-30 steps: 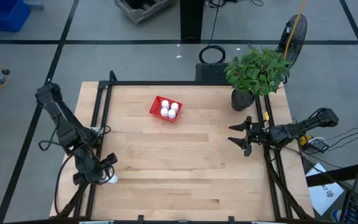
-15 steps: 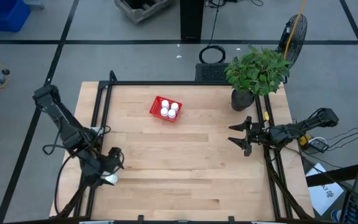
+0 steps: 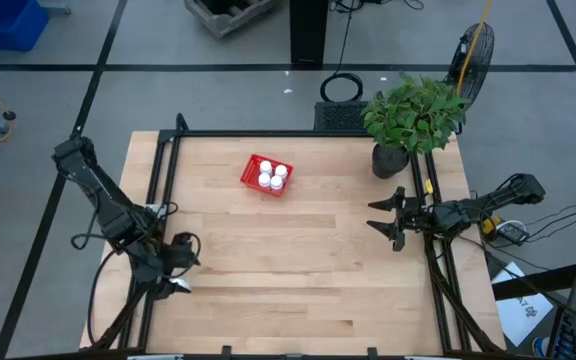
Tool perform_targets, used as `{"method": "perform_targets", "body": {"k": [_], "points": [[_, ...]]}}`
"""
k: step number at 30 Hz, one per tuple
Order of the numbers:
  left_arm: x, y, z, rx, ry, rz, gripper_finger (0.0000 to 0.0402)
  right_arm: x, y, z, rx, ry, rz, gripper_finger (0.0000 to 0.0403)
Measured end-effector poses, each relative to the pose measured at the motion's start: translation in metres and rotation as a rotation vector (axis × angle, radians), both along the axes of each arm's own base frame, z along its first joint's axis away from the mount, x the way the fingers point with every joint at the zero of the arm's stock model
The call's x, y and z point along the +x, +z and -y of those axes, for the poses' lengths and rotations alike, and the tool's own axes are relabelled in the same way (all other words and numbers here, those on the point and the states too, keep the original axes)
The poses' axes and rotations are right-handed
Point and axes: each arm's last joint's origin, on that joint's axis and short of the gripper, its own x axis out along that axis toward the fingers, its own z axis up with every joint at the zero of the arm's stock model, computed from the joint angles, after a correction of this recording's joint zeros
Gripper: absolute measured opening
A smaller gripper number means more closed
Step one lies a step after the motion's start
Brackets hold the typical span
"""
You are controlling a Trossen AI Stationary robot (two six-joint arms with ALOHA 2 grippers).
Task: Pick and place pill bottles into a basket
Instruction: Put the white pill bottle into the orange basket
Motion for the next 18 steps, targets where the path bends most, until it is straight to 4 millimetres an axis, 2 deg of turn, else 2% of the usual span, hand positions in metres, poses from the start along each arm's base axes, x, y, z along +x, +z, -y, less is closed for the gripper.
{"method": "perform_targets", "body": {"k": [4,9,14,18], "points": [[0.0025,0.0012,-0.002,0.056,0.061,0.075,0.039,0.0,0.0,0.0,0.0,0.0,0.0,0.0259],[0.0004,-0.0007,-0.0038,0.004,0.151,0.001,0.039,0.0,0.0,0.0,0.0,0.0,0.0,0.0261],[-0.0028,-0.0055,-0.0083,-0.035,0.314,-0.096,0.039,0.0,0.0,0.0,0.0,0.0,0.0,0.0262],[-0.0059,-0.0079,-0.0079,-0.04,0.259,-0.177,0.039,0.0,-0.0001,0.0,0.0,0.0,-0.001,0.0259]]}}
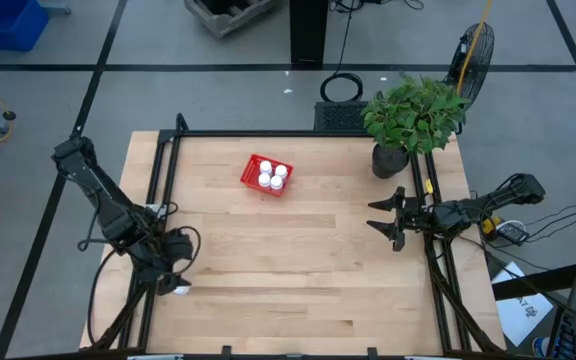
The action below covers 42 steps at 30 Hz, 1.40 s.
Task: Pick and place pill bottles into a basket
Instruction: Put the white pill bottle into the orange basket
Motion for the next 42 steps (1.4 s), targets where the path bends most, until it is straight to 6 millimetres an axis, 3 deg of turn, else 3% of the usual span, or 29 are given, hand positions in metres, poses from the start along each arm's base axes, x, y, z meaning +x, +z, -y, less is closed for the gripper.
{"method": "perform_targets", "body": {"k": [6,12,21,33,42], "points": [[-0.011,-0.003,0.003,-0.021,-0.308,-0.137,0.039,0.0,0.0,0.0,0.0,0.0,0.0,0.0262],[-0.023,-0.007,0.003,0.115,-0.423,-0.131,0.039,0.0,0.0,0.0,0.0,0.0,0.0,0.026],[-0.023,-0.008,0.013,0.142,-0.426,-0.068,0.039,0.0,0.0,0.0,0.0,0.0,0.001,0.0263],[-0.014,-0.03,0.031,0.229,-0.424,-0.163,0.039,0.0,0.0,0.0,0.0,0.0,0.0,0.0262],[-0.011,-0.033,0.034,0.215,-0.365,-0.17,0.039,0.0,0.0,0.0,0.0,0.0,0.001,0.0259]]}}
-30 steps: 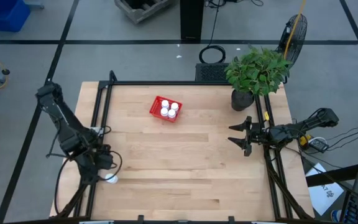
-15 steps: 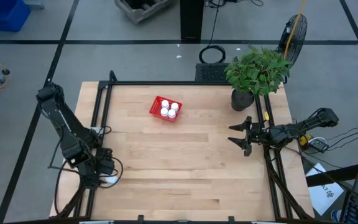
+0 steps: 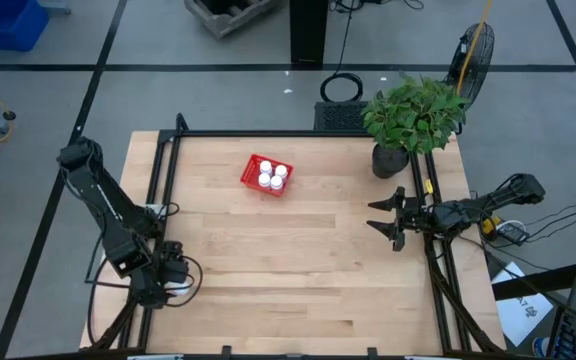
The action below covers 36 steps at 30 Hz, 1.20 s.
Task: Pick and place pill bottles into a basket
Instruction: Put the white pill bottle into the orange basket
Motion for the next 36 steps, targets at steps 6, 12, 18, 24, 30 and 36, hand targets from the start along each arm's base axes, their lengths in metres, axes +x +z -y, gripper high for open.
{"method": "perform_targets", "body": {"k": [6,12,18,24,30,36], "points": [[0.0015,0.0003,-0.0006,0.024,0.012,0.047,0.038,0.0,0.0,0.0,0.0,0.0,0.0,0.0262],[0.0016,0.0008,0.0014,-0.011,0.021,0.028,0.0302,0.0,0.0,0.0,0.0,0.0,0.0,0.026],[0.0018,0.0018,0.0049,-0.067,-0.002,0.002,0.0225,0.0,0.0,0.0,0.0,0.0,0.0,0.0261],[0.0013,0.0014,0.0039,-0.042,-0.048,0.011,0.0164,0.0,0.0,0.0,0.0,0.0,0.0,0.0261],[0.0023,0.0019,0.0045,-0.06,0.021,0.015,0.0167,0.0,0.0,0.0,0.0,0.0,0.0,0.0259],[0.0033,0.0023,0.0048,-0.074,0.093,0.026,0.023,0.0,0.0,0.0,0.0,0.0,0.0,0.0262]]}}
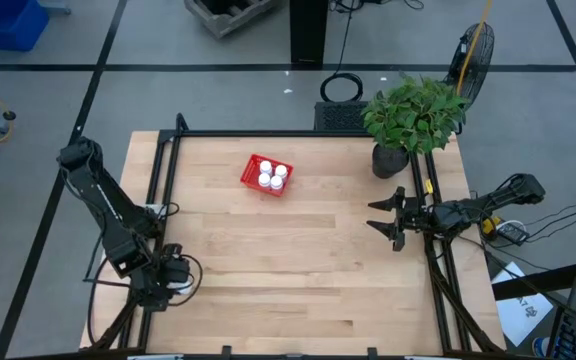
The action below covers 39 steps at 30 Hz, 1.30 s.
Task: Pick and place pill bottles into a basket
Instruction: Put the white pill bottle into the orange basket
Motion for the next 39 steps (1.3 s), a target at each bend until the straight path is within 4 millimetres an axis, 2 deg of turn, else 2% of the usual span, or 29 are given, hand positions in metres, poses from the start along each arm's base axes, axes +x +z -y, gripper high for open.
{"method": "perform_targets", "body": {"k": [5,14,19,26,33,39], "points": [[0.0,0.001,0.003,-0.03,-0.043,-0.004,0.0227,0.0,0.0,0.0,0.0,0.0,0.0,0.0259],[0.0,0.002,0.006,-0.039,-0.074,0.011,0.0134,0.0,0.0,0.0,0.0,0.0,0.0,0.0263],[-0.002,0.0,0.004,-0.005,-0.088,0.009,0.0111,0.0,0.0,0.0,0.0,0.0,-0.001,0.0259],[-0.001,0.0,0.004,0.008,-0.131,0.031,0.0108,0.0,0.0,0.0,0.0,0.0,-0.001,0.0262],[0.0,-0.002,-0.002,0.153,-0.112,0.133,0.0108,0.0,0.0,0.0,0.0,0.0,0.0,0.0259],[-0.001,-0.003,-0.011,0.328,-0.272,0.17,0.0108,0.0,0.0,0.0,0.0,0.0,0.0,0.0261]]}}
